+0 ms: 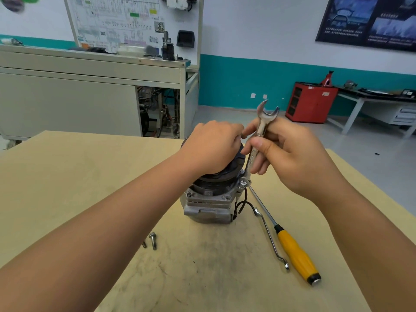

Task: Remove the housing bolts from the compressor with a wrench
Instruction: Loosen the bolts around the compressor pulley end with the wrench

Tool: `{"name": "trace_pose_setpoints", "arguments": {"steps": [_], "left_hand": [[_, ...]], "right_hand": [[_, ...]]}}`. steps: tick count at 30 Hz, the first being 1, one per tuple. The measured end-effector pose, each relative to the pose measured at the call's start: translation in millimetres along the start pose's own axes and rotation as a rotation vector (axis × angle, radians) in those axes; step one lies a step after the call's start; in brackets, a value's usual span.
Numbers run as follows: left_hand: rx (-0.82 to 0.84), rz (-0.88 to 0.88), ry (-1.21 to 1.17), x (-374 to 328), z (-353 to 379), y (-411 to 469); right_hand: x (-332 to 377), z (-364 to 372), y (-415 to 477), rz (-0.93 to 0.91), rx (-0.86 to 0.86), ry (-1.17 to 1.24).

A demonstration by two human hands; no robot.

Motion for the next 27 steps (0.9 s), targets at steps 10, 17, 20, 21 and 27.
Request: {"name": "trace_pose_setpoints", "arguments": {"steps": [10,17,20,21,27], "left_hand": [[0.006,-0.030,-0.022,3,0,0],[0.040,-0.022,0.000,4,3,0],[0.052,-0.032,-0.002,4,3,-1],[0.057,-0.037,-0.003,4,3,-1],[0.057,-0.056,-0.005,4,3,0]], "right_hand": [[0,11,-6,0.013,0.029,0.215],[-9,3,-24,0.008,-0.059,0.151],[-13,-5,-28,0.030,-0.083,0.068],[-14,-8,-27,0.038,-0.078,0.046],[-20,-13,-16,0.127,-0.061,0.233]]}}
Point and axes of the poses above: each hand's wrist, its own y-axis towards the middle knuckle, its own z-axis out of the palm, x = y × z, the point moved 7 cm from there along y, towards the middle knuckle, and after that the axes turned 5 degrees about -z, right-handed, at the moved point
